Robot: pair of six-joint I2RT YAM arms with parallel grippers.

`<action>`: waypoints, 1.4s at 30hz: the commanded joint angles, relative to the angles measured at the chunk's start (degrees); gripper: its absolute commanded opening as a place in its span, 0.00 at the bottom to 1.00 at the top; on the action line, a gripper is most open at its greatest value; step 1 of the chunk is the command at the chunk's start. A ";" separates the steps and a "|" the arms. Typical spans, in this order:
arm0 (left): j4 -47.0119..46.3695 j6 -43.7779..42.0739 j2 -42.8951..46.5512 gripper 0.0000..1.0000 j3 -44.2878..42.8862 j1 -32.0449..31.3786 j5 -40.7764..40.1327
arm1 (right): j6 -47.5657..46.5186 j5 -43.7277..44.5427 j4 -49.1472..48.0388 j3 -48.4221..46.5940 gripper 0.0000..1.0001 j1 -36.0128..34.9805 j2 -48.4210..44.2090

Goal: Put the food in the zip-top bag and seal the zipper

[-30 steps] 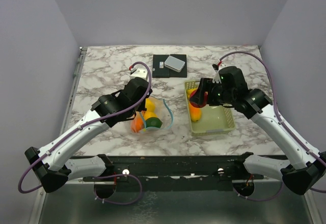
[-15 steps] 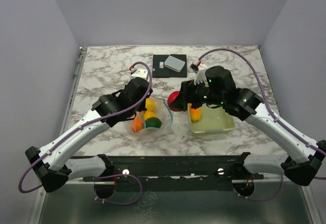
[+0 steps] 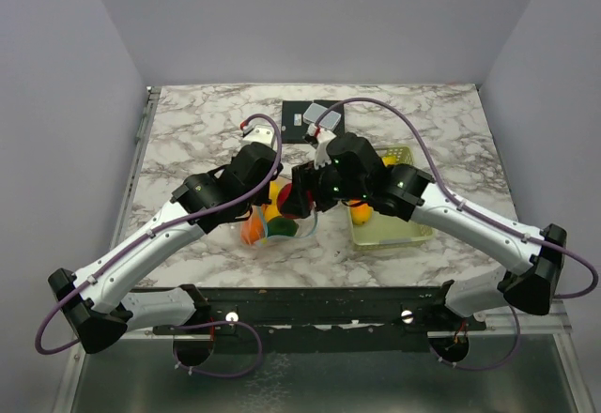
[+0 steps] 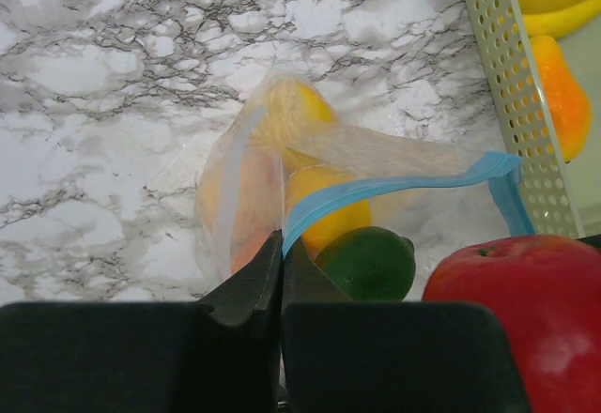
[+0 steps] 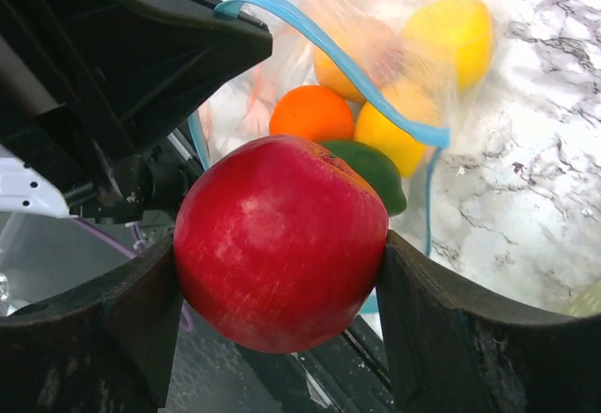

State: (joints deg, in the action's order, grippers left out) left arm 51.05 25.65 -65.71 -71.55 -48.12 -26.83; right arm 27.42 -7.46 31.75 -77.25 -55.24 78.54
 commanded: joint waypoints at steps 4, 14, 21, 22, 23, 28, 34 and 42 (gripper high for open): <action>-0.59 0.17 -0.68 0.00 -1.74 -0.05 0.68 | -0.51 7.11 -2.29 -3.80 0.42 -2.88 6.02; -0.43 -0.12 -1.08 0.00 -1.97 -0.08 0.50 | 0.10 10.88 -5.20 -3.83 0.64 -3.12 10.60; -0.50 -0.16 -1.15 0.00 -1.89 -0.06 0.39 | 1.26 10.33 -5.56 -5.06 0.87 -3.18 13.10; -0.44 -0.16 -1.16 0.00 -1.85 -0.07 0.30 | 1.25 10.09 -5.48 -5.29 0.91 -3.17 13.31; -0.42 -0.22 -1.17 0.00 -1.80 -0.07 0.34 | 1.38 10.07 -5.48 -5.38 0.94 -3.20 13.46; -0.48 -0.22 -0.91 0.00 -1.43 -0.08 0.24 | 1.95 10.02 -6.59 -4.40 0.99 -3.20 12.29; -0.47 -0.14 -0.89 0.00 -1.36 -0.06 0.20 | 2.57 9.93 -6.33 -3.83 0.99 -3.25 9.30; -0.68 -0.06 -0.99 0.00 -1.44 -0.07 0.29 | 3.78 10.39 -4.93 -1.75 0.96 -3.16 2.74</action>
State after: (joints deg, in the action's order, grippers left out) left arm 50.92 25.67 -66.63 -71.90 -48.05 -26.96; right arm 30.52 2.94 28.62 -79.94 -57.74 86.89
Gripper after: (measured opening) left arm 0.005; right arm 0.968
